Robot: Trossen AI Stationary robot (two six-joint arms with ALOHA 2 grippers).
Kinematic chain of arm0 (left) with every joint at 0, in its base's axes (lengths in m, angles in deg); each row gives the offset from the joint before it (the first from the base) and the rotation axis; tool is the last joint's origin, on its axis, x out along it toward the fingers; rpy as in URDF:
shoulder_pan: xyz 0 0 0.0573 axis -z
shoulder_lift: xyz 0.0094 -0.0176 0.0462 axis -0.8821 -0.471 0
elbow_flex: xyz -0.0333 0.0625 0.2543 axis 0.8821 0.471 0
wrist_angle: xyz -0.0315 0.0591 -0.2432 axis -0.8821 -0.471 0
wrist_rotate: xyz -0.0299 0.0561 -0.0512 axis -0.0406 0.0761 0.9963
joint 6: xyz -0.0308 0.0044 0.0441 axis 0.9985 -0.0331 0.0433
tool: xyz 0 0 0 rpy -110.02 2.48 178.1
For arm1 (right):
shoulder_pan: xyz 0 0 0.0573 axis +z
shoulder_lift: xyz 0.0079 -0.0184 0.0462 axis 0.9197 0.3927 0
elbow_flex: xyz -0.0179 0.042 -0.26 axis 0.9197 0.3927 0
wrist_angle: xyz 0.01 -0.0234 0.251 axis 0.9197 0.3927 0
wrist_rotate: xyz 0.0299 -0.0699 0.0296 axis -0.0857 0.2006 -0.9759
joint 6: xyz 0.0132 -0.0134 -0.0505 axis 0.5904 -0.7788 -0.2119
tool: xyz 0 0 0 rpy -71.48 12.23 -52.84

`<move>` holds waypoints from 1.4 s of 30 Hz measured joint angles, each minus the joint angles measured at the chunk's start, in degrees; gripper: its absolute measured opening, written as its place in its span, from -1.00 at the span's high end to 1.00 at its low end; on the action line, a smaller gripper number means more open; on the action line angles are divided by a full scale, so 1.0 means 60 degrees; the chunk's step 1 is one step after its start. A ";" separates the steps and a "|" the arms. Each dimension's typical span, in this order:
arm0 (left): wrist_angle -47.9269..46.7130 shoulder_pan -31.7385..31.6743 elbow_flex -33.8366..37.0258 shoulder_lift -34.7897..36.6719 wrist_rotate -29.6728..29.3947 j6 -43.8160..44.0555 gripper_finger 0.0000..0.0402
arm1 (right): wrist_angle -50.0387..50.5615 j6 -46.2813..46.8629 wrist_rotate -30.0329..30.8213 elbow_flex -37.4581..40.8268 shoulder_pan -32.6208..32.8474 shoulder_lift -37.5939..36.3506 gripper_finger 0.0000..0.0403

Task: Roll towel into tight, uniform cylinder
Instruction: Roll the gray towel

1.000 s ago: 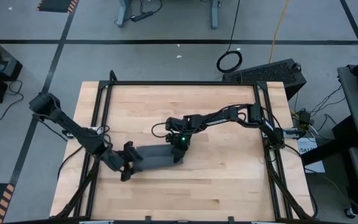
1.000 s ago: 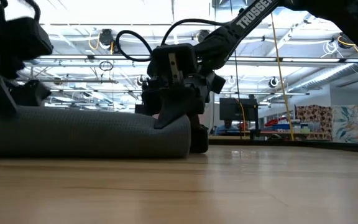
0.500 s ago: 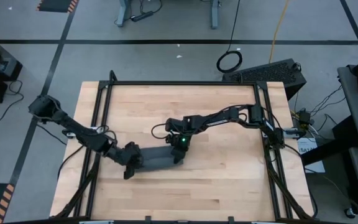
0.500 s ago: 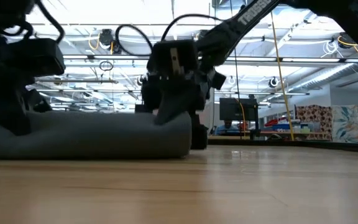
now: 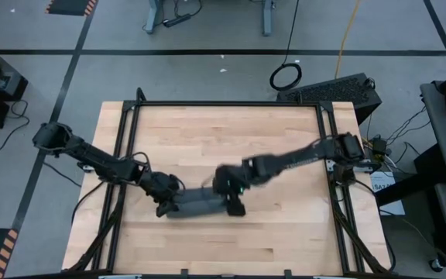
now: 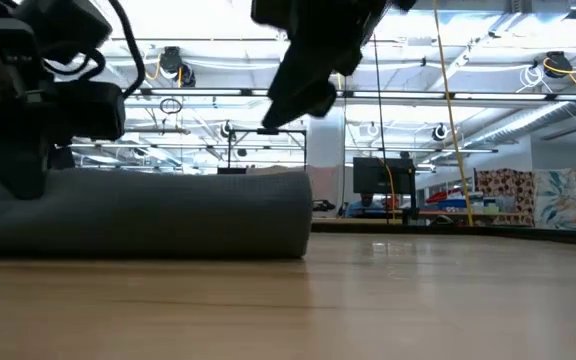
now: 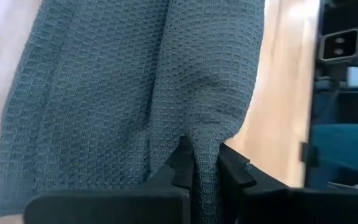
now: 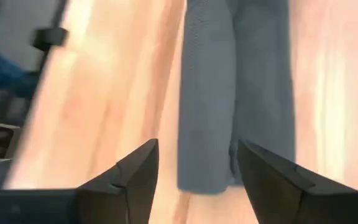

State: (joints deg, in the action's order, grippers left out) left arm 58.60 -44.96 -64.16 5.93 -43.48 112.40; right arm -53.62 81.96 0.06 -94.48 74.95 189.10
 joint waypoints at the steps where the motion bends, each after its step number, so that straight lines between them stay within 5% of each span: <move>1: -0.0026 -0.0143 0.0003 0.0000 0.0288 0.0068 0.86 | -0.0123 -0.0038 0.0643 0.0004 0.0285 0.0013 -0.04; 8: 0.0009 -0.0858 0.0297 0.0000 0.0791 0.0963 0.86 | -0.0879 0.0714 0.3102 0.0007 0.1436 0.0732 -0.18; 17: 0.0049 -0.1160 0.0781 0.0015 0.1086 0.1137 0.86 | -0.0989 0.1064 0.4029 0.0007 0.1492 0.1277 -0.21; 32: 0.0072 -0.1182 0.0798 0.0007 0.1089 0.0883 0.86 | -0.1405 0.0393 0.3047 0.0007 0.0701 0.1909 -0.12; 42: 0.0005 -0.1190 0.0744 0.0015 0.0965 0.1598 0.41 | -0.1446 0.0645 0.1762 -0.0007 0.0346 0.2305 0.50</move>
State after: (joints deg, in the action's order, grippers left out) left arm 58.63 -52.10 -59.69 6.02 -37.69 121.98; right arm -62.30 85.83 10.63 -94.53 77.02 202.93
